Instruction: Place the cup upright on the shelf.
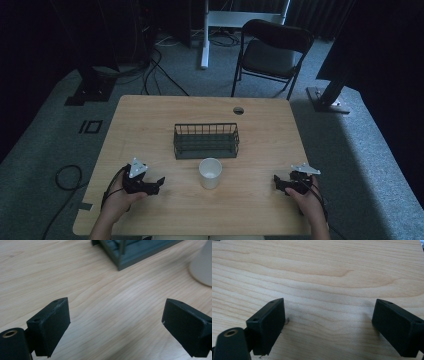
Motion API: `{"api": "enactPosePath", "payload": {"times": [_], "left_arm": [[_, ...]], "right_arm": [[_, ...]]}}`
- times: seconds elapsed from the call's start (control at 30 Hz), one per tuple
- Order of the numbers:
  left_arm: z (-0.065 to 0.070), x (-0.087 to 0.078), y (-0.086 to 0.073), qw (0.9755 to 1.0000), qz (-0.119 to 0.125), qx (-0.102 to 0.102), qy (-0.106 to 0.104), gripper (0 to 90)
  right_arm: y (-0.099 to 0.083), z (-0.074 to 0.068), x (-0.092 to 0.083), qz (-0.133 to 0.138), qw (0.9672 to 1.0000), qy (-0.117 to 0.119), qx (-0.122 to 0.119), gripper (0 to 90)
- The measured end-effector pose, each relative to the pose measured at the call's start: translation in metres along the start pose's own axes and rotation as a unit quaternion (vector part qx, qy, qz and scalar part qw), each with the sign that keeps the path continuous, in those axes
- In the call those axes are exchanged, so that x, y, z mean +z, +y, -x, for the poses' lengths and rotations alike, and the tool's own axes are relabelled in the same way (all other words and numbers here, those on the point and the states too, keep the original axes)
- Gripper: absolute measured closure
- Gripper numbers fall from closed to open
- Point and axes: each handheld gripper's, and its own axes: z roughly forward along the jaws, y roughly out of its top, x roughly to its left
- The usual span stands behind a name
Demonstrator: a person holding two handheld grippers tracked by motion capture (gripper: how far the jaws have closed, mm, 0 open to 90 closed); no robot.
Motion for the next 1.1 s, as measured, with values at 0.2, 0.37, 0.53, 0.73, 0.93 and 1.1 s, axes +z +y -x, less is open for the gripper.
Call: {"api": "enactPosePath", "payload": {"times": [0.2, 0.37, 0.53, 0.73, 0.93, 1.1], "left_arm": [[0.015, 0.001, 0.005, 0.9996, -0.001, 0.017, -0.024, 8.4], [0.024, 0.001, 0.009, 0.9990, 0.005, 0.026, -0.036, 8.4], [0.035, 0.000, 0.015, 0.9979, 0.012, 0.035, -0.053, 8.5], [0.047, 0.001, 0.020, 0.9962, 0.019, 0.048, -0.070, 8.5], [0.058, 0.002, 0.027, 0.9939, 0.029, 0.056, -0.091, 8.5], [0.069, 0.004, 0.032, 0.9911, 0.038, 0.065, -0.109, 8.5]], "right_arm": [[0.000, 0.000, 0.000, 0.000, 1.0000, 0.000, 0.000, 11.0], [0.000, 0.000, 0.000, 0.000, 1.0000, 0.000, 0.000, 11.0], [0.000, 0.000, 0.000, 0.000, 1.0000, 0.000, 0.000, 11.0], [0.000, 0.000, 0.000, 0.000, 1.0000, 0.000, 0.000, 11.0], [0.000, 0.000, 0.000, 0.000, 1.0000, 0.000, 0.000, 11.0], [0.000, 0.000, 0.000, 0.000, 1.0000, 0.000, 0.000, 11.0]]}}
